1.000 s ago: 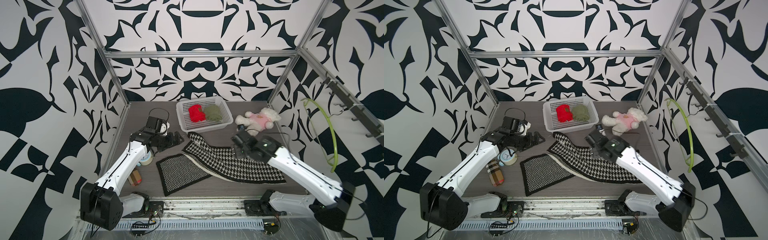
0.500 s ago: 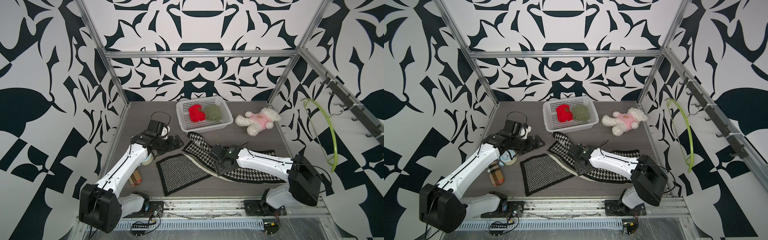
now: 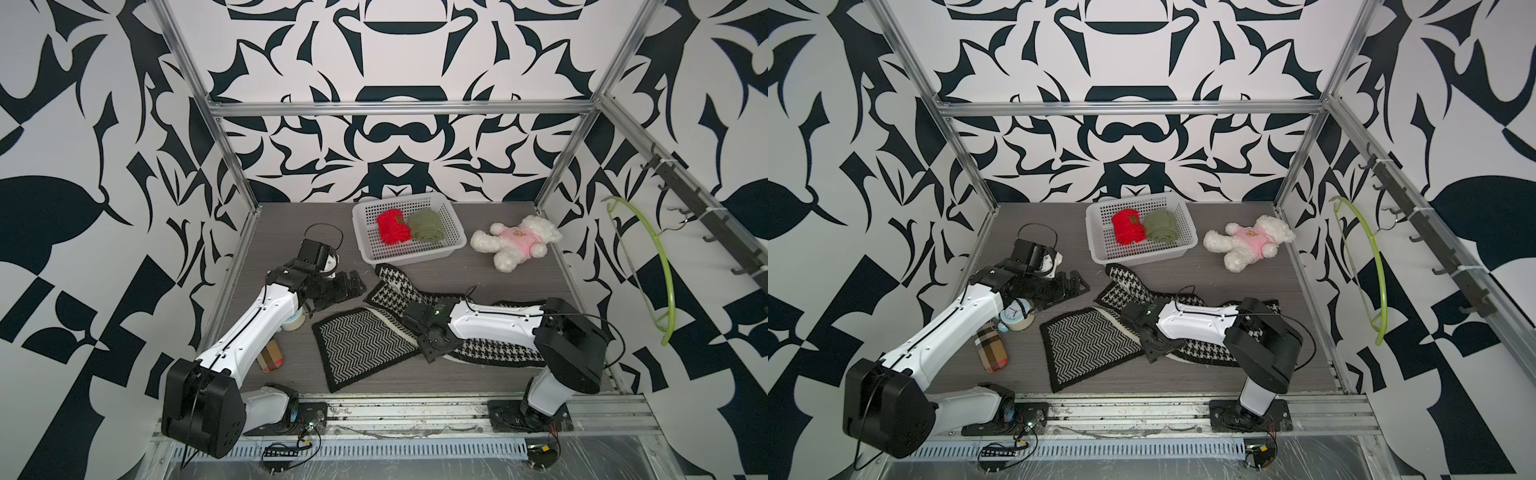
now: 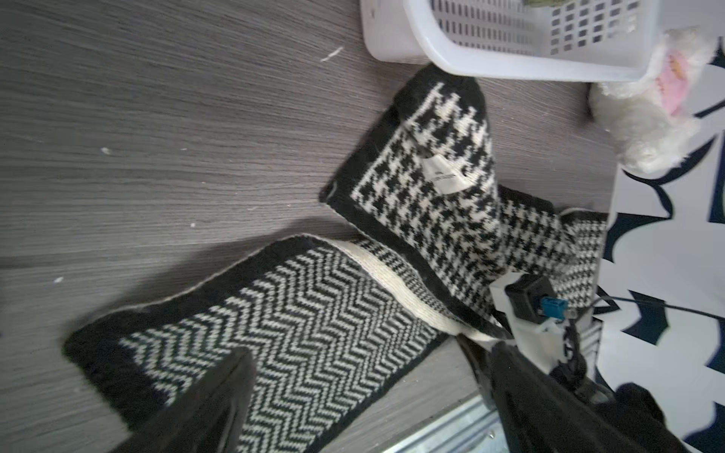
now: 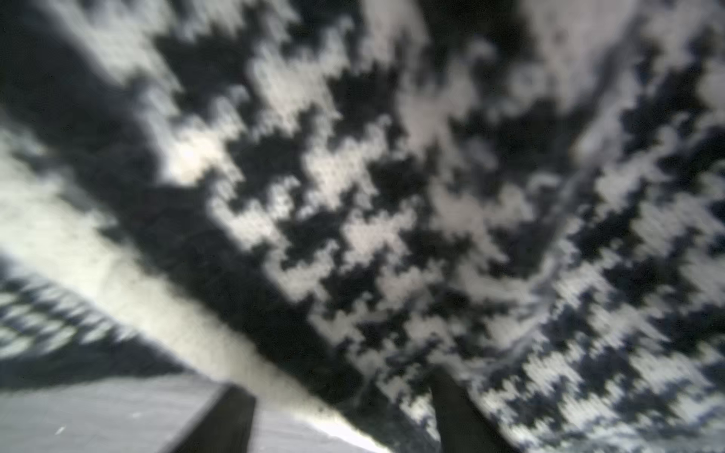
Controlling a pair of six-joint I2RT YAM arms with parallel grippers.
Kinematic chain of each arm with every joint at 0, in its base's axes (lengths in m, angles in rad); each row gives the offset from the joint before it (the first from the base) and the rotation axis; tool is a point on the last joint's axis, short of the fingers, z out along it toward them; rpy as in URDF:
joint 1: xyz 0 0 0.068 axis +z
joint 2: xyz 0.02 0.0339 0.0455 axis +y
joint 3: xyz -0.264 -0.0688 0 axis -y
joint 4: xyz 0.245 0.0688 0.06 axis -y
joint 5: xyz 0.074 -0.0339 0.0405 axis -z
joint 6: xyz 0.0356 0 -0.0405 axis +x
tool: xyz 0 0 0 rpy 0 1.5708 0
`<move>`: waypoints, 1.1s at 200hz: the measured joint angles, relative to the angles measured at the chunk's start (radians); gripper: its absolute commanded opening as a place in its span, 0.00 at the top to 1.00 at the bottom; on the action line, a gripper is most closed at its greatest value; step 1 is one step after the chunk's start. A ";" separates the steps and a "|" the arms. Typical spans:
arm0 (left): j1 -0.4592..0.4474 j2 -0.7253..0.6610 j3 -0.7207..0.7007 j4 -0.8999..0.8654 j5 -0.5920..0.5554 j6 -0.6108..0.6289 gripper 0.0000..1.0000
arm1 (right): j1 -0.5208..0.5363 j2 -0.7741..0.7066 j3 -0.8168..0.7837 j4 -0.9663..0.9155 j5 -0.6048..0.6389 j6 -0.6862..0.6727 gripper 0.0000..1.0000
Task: Roll up the scarf and place it into the basket
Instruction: Flatten out the scarf at the center of the board.
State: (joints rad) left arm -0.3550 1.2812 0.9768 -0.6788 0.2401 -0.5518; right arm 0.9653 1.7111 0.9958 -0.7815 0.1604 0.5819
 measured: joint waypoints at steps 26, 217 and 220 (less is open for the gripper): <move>0.000 0.077 0.000 -0.027 -0.089 -0.002 0.01 | -0.035 0.008 0.035 -0.034 0.052 -0.003 1.00; -0.006 -0.211 -0.508 0.279 0.278 -0.432 0.01 | -0.043 -0.209 0.372 -0.284 0.073 -0.220 1.00; -0.006 -0.210 -0.512 0.294 0.285 -0.444 0.01 | -0.043 -0.209 0.371 -0.285 0.071 -0.220 1.00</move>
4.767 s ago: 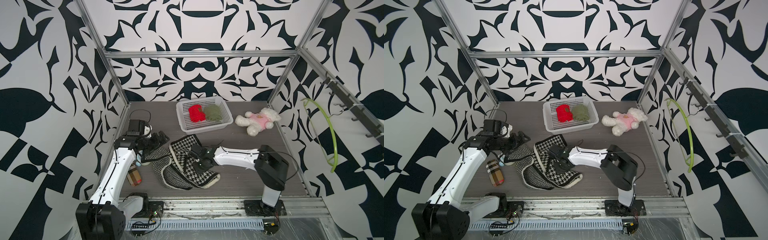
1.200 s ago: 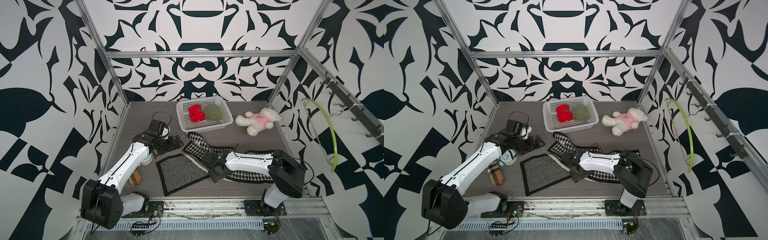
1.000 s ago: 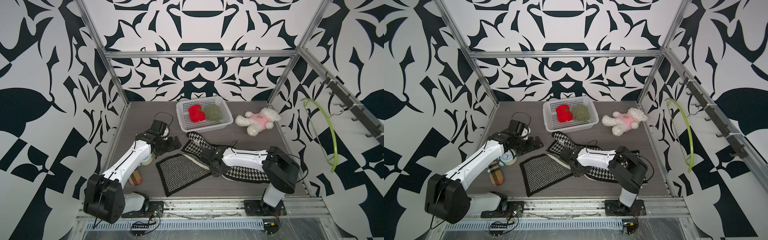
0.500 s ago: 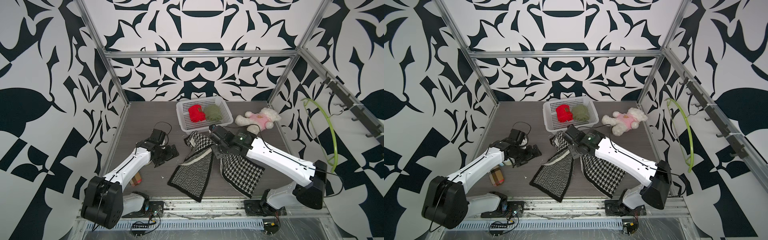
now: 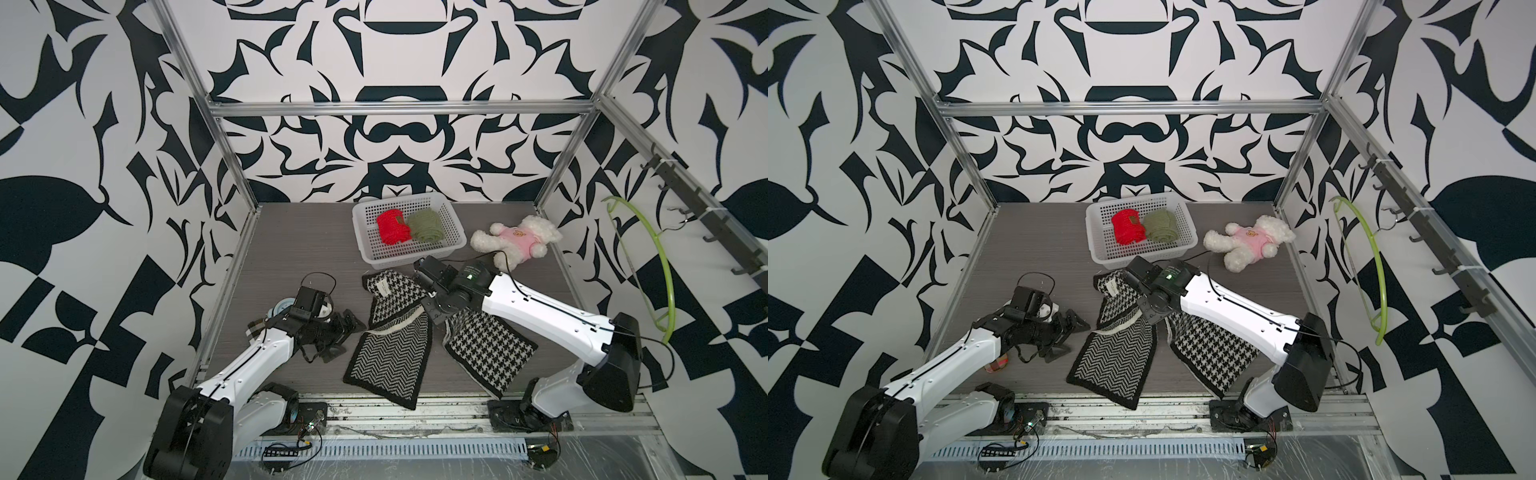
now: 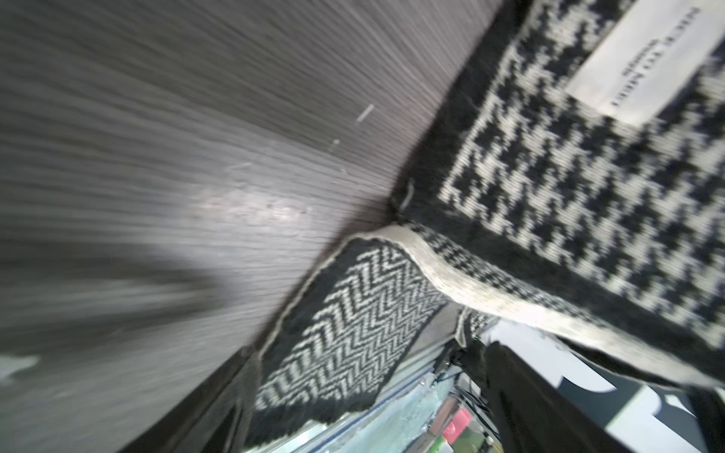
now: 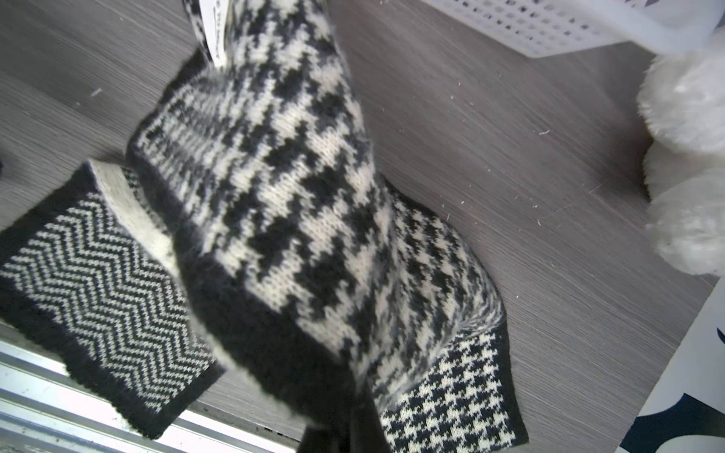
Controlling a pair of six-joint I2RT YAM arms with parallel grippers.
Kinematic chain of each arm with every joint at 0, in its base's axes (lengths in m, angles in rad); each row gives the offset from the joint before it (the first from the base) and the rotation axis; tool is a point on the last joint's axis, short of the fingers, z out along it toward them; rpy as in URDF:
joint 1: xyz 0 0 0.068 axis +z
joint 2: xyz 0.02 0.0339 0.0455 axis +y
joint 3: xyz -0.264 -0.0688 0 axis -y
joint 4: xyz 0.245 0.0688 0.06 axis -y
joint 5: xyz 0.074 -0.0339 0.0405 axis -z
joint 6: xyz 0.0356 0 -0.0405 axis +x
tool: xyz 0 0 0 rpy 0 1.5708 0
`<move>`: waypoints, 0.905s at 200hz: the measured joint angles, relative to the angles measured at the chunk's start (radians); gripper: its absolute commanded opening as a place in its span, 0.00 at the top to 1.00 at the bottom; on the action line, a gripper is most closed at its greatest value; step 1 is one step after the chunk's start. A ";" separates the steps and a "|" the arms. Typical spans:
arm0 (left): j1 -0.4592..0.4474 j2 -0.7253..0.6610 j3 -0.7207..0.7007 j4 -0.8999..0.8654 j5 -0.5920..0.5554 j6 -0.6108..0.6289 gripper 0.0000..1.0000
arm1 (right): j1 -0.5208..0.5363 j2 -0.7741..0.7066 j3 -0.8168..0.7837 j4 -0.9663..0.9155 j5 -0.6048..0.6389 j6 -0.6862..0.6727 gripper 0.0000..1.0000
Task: Roll up the scarf and place it into the basket
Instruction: Flatten out the scarf at the center of the board.
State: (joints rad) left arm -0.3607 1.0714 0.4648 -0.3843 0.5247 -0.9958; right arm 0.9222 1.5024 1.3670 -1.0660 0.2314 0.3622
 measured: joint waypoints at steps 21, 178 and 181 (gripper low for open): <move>-0.003 0.036 -0.001 0.095 0.038 -0.060 0.01 | -0.002 -0.008 0.000 0.002 -0.016 -0.005 1.00; -0.222 0.232 0.094 0.200 -0.224 -0.439 1.00 | -0.003 -0.149 -0.040 -0.005 -0.034 -0.026 1.00; -0.217 0.222 0.104 0.184 -0.234 -0.433 1.00 | -0.003 -0.153 -0.041 -0.005 -0.032 -0.027 1.00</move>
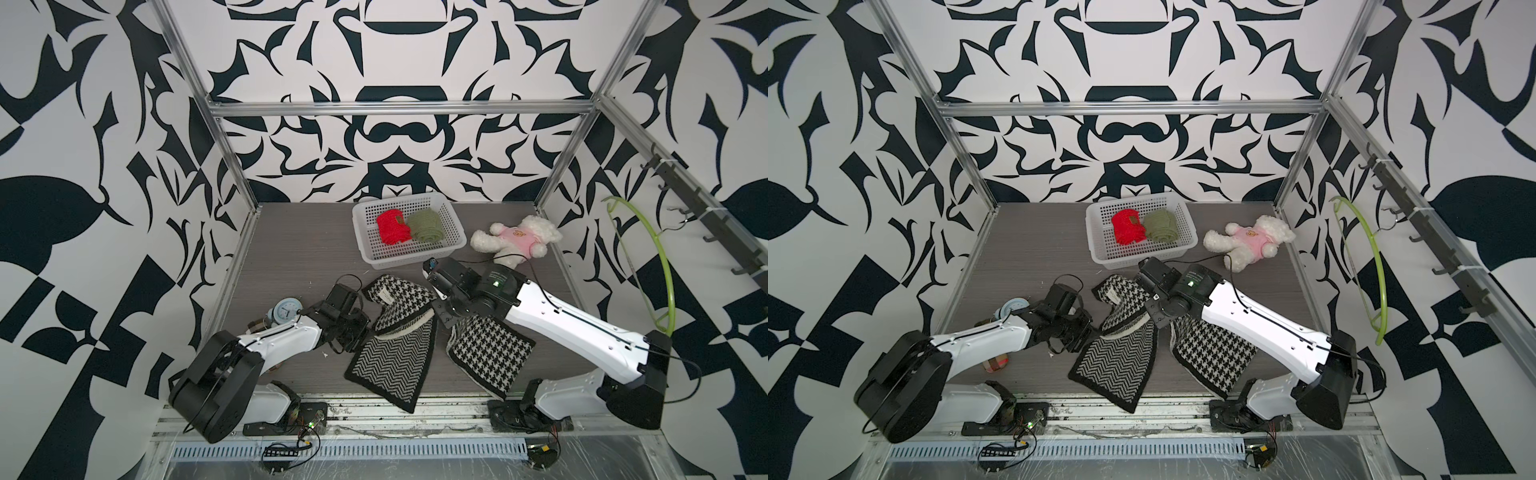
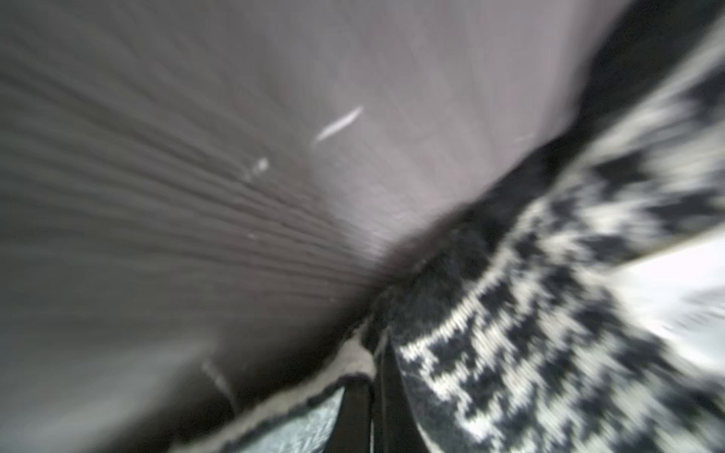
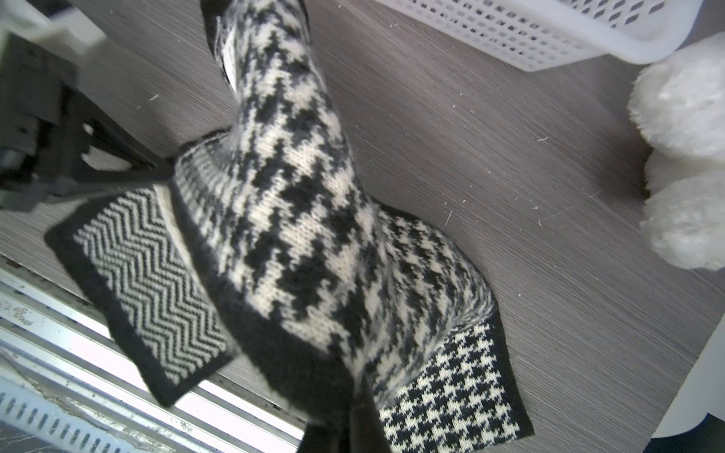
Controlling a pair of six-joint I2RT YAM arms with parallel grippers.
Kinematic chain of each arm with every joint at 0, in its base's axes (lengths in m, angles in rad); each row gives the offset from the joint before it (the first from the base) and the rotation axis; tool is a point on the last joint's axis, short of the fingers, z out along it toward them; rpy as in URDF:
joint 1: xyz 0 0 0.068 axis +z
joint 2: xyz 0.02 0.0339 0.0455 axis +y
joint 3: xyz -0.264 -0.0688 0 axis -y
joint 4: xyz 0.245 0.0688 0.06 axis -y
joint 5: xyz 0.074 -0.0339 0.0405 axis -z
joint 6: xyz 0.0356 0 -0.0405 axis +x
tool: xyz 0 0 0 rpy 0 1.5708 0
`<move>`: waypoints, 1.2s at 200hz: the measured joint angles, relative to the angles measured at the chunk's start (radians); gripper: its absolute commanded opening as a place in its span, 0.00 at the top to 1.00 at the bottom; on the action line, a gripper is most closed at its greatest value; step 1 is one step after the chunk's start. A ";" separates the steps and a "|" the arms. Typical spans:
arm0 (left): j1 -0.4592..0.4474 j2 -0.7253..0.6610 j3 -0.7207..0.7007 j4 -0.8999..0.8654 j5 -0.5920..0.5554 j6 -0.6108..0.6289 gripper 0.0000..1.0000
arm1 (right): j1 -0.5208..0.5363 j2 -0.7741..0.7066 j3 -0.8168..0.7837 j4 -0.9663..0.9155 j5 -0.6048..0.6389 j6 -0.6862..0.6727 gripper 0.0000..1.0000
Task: Roll up the scarf and place it into the basket
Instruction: Flatten out the scarf at the center of the board.
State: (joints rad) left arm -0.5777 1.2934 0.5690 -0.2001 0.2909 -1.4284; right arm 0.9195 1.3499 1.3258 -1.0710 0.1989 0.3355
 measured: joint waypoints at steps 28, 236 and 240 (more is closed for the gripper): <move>0.061 -0.075 0.287 -0.212 -0.137 0.195 1.00 | -0.003 -0.002 0.000 -0.003 0.016 -0.022 1.00; 0.079 -0.269 0.069 -0.378 -0.302 0.319 0.16 | -0.289 0.154 -0.358 0.169 -0.096 0.193 0.46; 0.079 -0.242 0.080 -0.364 -0.284 0.328 0.16 | -0.289 0.170 -0.372 0.175 -0.093 0.209 0.46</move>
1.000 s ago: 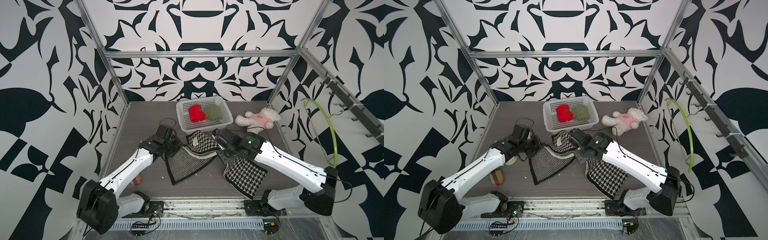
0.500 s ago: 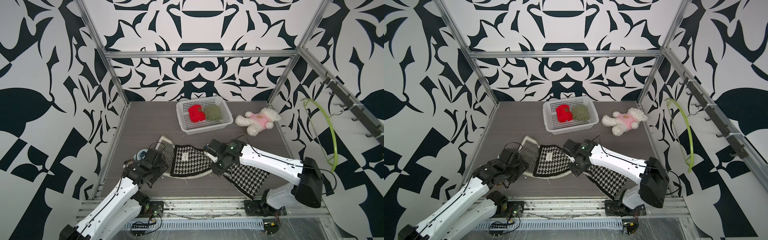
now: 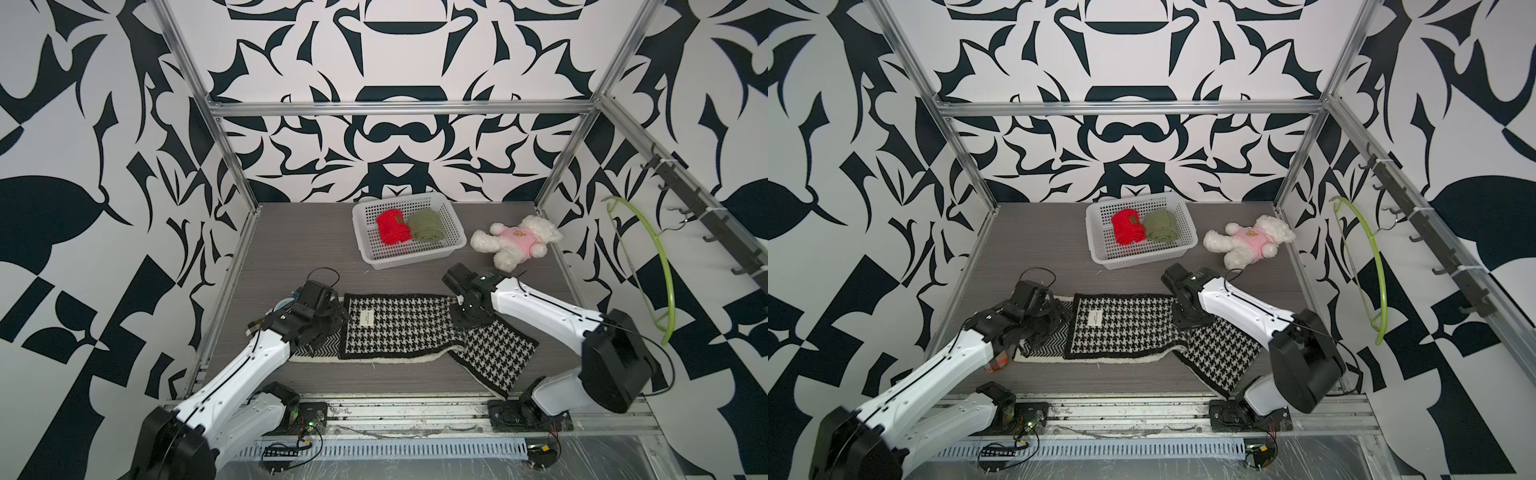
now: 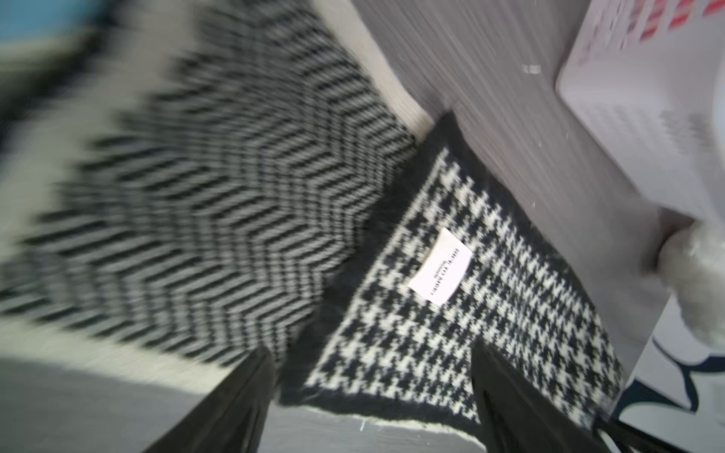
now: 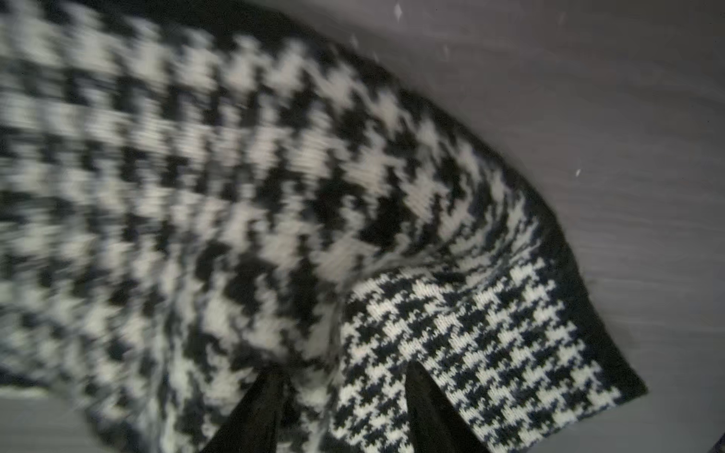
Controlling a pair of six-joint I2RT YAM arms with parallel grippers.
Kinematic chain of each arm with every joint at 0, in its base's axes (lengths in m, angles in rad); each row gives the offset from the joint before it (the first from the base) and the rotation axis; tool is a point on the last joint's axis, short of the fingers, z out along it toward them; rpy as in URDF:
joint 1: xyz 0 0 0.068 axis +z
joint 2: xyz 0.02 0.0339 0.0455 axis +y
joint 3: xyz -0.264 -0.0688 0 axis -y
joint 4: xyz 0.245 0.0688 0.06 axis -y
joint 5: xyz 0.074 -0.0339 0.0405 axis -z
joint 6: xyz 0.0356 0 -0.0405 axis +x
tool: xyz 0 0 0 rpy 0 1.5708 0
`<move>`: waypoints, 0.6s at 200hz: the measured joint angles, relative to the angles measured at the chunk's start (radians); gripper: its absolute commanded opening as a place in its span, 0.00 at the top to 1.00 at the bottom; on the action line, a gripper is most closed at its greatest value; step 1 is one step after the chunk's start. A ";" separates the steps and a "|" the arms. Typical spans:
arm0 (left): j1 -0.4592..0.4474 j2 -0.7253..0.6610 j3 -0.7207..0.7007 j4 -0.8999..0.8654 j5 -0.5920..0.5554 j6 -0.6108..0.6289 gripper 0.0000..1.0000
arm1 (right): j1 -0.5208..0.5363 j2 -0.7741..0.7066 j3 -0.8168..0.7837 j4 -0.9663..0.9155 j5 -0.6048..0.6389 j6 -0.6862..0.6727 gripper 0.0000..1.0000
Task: Roll up the scarf and place it into the basket
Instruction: Flatten out the scarf at the center of the board.
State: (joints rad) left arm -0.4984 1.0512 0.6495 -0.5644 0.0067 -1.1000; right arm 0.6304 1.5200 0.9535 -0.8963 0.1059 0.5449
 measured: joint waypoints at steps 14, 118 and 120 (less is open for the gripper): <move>0.000 0.075 0.037 0.047 0.052 0.035 0.16 | 0.000 0.046 -0.044 0.014 0.012 0.065 0.46; 0.000 0.300 0.100 0.145 0.203 0.159 0.16 | -0.086 0.339 0.379 -0.228 0.432 0.186 0.45; 0.000 0.302 0.099 0.146 0.204 0.159 0.16 | -0.086 0.317 0.368 -0.222 0.430 0.186 0.45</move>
State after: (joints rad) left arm -0.4984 1.3529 0.7483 -0.4187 0.2104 -0.9413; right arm 0.5446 1.8370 1.3216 -1.1187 0.5362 0.7311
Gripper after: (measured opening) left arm 0.843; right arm 0.554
